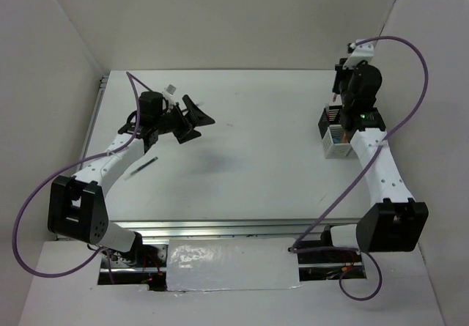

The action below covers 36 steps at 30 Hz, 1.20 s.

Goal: Sort the stationery into containers
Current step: Place the pen in the storage box.

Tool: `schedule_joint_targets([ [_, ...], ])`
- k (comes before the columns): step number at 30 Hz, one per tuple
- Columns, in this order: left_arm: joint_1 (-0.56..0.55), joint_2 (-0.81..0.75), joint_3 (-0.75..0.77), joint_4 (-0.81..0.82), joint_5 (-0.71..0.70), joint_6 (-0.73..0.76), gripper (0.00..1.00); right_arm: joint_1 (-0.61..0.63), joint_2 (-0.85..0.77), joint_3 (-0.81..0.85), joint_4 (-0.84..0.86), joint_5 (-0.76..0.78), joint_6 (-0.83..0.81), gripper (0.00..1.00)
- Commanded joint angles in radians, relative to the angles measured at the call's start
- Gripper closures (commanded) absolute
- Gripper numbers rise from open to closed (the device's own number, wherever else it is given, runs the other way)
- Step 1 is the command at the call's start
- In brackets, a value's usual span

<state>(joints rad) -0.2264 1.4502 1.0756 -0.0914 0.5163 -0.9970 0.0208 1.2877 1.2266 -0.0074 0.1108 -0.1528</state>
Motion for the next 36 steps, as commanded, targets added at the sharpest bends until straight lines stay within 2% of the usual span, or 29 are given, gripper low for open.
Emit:
schedule_joint_targets([
  [1,-0.027,-0.030,-0.008,0.153,-0.002,0.135,0.01,-0.096,0.074,0.080,0.049,0.053,0.186,1.00],
  [8,-0.036,0.004,0.013,0.128,-0.025,0.257,0.01,-0.173,0.228,0.154,0.032,0.076,0.249,1.00],
  [15,-0.010,0.025,0.053,0.110,-0.039,0.351,0.01,-0.188,0.288,0.171,0.020,0.075,0.283,0.99],
  [18,0.013,0.041,0.064,0.110,-0.068,0.368,0.01,-0.185,0.302,0.160,0.015,0.076,0.305,0.88],
  [20,0.035,0.047,0.072,0.107,-0.088,0.385,0.02,-0.186,0.309,0.146,0.015,0.082,0.314,0.85],
  [22,0.051,0.059,0.087,0.094,-0.131,0.434,0.08,-0.185,0.312,0.137,0.015,0.087,0.315,0.80],
  [24,0.062,0.087,0.131,0.038,-0.174,0.504,0.12,-0.182,0.315,0.126,0.015,0.092,0.314,0.72],
  [28,0.087,0.182,0.286,-0.120,-0.234,0.664,0.14,-0.176,0.317,0.106,0.015,0.095,0.305,0.66],
  [30,0.104,0.211,0.326,-0.154,-0.219,0.707,0.12,-0.171,0.320,0.102,0.015,0.090,0.300,0.62],
  [33,0.143,0.283,0.418,-0.246,-0.144,0.811,0.07,-0.167,0.309,0.111,-0.034,0.047,0.292,0.48],
  [34,0.148,0.306,0.476,-0.276,-0.141,0.834,0.07,-0.163,0.303,0.103,-0.052,0.034,0.291,0.46],
  [36,0.157,0.378,0.518,-0.324,-0.125,0.892,0.15,-0.163,0.270,0.093,-0.058,-0.003,0.295,0.44],
])
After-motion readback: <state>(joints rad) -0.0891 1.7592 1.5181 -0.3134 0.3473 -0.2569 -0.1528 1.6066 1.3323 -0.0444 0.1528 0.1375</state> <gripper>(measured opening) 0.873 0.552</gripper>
